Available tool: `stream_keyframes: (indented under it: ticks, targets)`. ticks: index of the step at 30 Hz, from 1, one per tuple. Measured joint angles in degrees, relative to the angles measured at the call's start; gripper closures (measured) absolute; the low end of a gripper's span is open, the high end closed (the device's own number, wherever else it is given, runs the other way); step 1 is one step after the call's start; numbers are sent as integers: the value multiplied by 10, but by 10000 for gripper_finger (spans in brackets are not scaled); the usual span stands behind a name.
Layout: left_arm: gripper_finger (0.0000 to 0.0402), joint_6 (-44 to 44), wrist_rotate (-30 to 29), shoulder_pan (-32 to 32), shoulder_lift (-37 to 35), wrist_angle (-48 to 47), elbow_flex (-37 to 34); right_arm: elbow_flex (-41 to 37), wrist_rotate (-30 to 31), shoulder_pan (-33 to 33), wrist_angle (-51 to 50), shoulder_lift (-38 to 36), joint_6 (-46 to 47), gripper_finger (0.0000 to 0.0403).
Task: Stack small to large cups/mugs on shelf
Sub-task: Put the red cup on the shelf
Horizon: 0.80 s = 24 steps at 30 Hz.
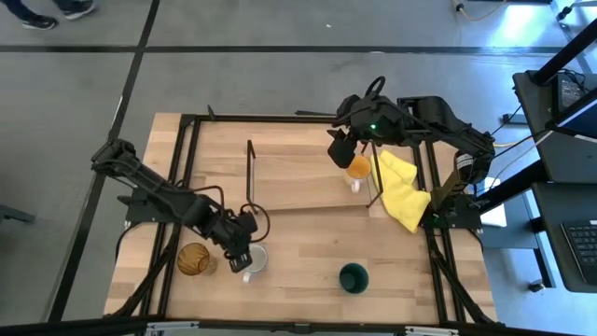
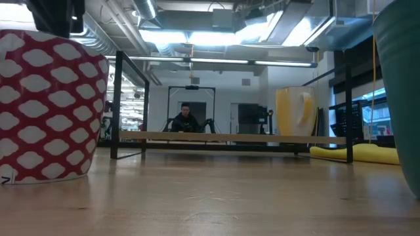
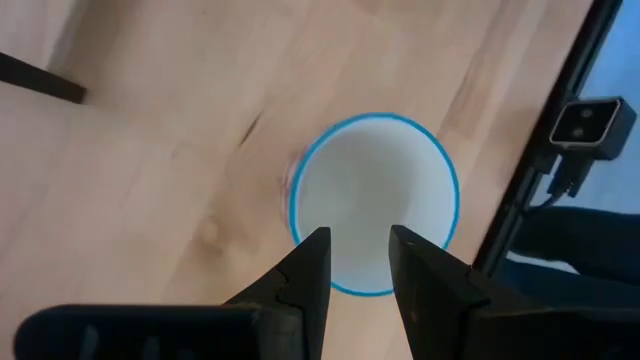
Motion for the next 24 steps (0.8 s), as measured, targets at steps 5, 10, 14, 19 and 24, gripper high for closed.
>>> stream_keyframes:
  ticks: [5, 10, 14, 19, 24]
  targets:
    - [303, -3, 3, 10, 0, -1, 0, 0, 0, 0, 0, 0, -3, 202]
    - [303, -27, -6, 10, 0, -1, 0, 0, 0, 0, -2, 0, -3, 202]
    - [303, -26, -25, 6, 0, -4, 0, 0, 0, 0, -7, 0, -3, 202]
    - [303, -18, -27, 6, 0, -17, 0, 0, 1, -1, -19, 0, -3, 202]
    - [303, -6, -4, 10, 0, -70, 0, 0, 1, -1, -28, 0, -3, 202]
